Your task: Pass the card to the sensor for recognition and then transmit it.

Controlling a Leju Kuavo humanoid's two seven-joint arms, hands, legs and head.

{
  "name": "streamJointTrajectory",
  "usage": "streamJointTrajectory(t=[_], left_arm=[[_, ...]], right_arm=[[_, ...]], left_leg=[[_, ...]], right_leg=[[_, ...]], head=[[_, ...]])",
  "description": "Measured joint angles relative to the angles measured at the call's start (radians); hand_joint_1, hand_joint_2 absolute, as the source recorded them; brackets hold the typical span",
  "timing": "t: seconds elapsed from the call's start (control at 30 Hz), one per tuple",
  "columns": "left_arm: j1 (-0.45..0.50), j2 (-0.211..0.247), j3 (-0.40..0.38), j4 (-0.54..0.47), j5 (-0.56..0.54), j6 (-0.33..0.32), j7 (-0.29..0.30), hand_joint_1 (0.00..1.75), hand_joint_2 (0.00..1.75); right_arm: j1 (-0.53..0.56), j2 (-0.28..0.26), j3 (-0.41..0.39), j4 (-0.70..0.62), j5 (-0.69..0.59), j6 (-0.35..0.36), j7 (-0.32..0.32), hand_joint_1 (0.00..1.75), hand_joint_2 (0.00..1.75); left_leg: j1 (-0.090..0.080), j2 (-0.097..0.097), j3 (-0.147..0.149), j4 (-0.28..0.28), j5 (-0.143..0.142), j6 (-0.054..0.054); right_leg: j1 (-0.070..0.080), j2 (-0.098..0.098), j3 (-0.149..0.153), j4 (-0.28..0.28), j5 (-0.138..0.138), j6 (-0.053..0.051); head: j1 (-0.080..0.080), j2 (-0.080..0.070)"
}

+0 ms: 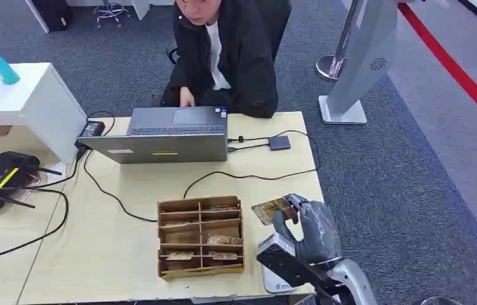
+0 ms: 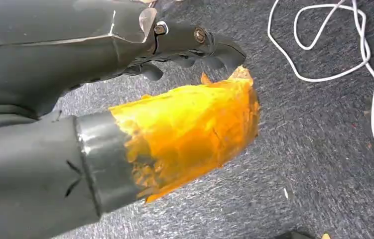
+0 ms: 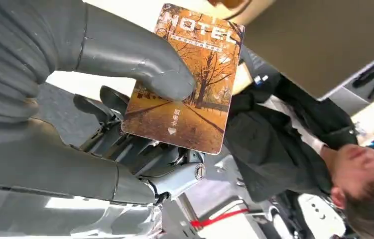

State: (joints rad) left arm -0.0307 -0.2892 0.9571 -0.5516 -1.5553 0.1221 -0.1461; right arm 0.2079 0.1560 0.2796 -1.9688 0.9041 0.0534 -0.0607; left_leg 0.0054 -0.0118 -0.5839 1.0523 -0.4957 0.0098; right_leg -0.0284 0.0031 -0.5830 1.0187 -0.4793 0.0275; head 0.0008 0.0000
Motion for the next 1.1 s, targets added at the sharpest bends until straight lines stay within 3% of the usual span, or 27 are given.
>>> streamJointTrajectory(t=[0.63,0.83,1.1], left_arm=[[0.001,-0.004,0.002,-0.005,0.000,0.000,0.000,0.00,0.00],[0.013,-0.004,0.017,-0.010,0.000,0.000,-0.002,0.00,0.00],[0.016,-0.006,0.019,-0.017,0.000,0.001,-0.006,0.00,0.00]], right_arm=[[0.013,0.008,-0.017,0.018,-0.011,0.013,0.009,1.75,1.75],[0.085,0.008,-0.013,0.061,-0.046,-0.053,0.005,1.75,1.75],[0.126,-0.008,0.008,0.120,-0.087,-0.074,0.048,1.75,1.75]], left_leg=[[0.000,0.000,0.000,0.000,0.000,0.000],[0.000,0.000,0.000,0.000,-0.001,0.000],[0.000,0.000,0.000,0.000,0.000,0.000]], right_leg=[[0.000,0.000,0.000,0.000,0.000,0.000],[0.000,0.000,-0.001,0.000,0.000,0.000],[0.000,0.000,0.000,0.000,0.000,0.000]], head=[[0.000,0.000],[0.000,0.000],[0.000,0.000]])
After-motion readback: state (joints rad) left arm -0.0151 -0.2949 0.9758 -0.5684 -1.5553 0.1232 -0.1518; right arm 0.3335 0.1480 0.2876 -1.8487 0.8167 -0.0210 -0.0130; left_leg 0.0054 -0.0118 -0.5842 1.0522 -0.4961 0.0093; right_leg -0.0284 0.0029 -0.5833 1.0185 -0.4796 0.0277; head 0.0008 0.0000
